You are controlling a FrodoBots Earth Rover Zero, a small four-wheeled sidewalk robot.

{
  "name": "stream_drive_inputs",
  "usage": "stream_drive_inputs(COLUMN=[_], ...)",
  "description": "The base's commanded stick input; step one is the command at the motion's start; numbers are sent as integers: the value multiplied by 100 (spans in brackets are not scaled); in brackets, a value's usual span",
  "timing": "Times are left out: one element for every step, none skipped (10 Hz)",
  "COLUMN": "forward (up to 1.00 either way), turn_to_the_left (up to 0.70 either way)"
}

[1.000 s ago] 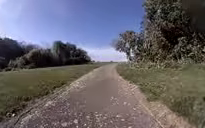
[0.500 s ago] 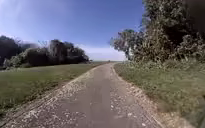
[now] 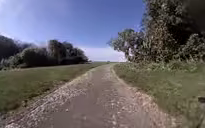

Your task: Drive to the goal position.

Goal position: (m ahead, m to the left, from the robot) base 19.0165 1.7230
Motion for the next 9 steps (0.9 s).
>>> stream_drive_inputs(forward=[70, 70, 70, 70, 70, 70, 70, 70, 70], turn_to_the_left=[0, 0, 0, 0, 0, 0, 0, 11, 1])
